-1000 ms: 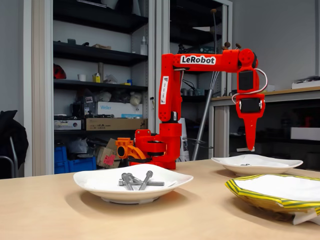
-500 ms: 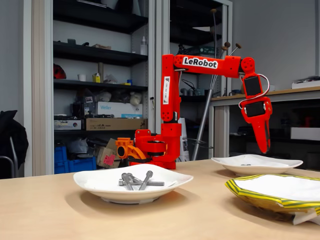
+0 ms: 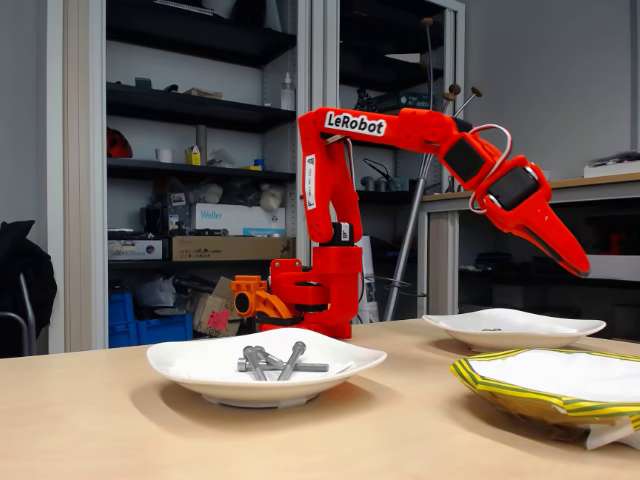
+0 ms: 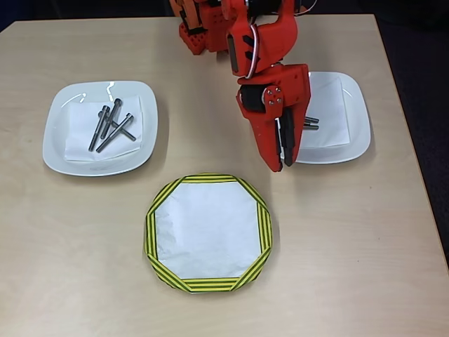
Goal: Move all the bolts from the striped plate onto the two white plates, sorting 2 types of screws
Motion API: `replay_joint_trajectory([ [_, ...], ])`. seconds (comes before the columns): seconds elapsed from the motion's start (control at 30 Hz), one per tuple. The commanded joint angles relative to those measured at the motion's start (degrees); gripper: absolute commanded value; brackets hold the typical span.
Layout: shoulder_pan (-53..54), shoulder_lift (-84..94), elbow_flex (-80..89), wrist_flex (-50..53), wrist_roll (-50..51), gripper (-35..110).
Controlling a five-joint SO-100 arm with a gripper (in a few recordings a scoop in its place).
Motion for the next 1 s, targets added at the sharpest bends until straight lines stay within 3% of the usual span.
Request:
replay_joint_trajectory([
  [0.0, 2.1, 8.9, 8.9, -6.8, 1.1, 0],
  [0.17, 3.2, 20.0, 25.0, -9.1, 12.7, 0],
  [0.3, 5.2, 31.0, 37.6, -9.2, 14.4, 0],
  [0.6, 6.4, 59.2, 55.2, 9.1, 18.8, 0],
  [0.7, 7.8, 66.4, 55.7, 19.8, 20.5, 0],
  [0.97, 10.8, 77.7, 56.5, 33.3, 19.0, 0],
])
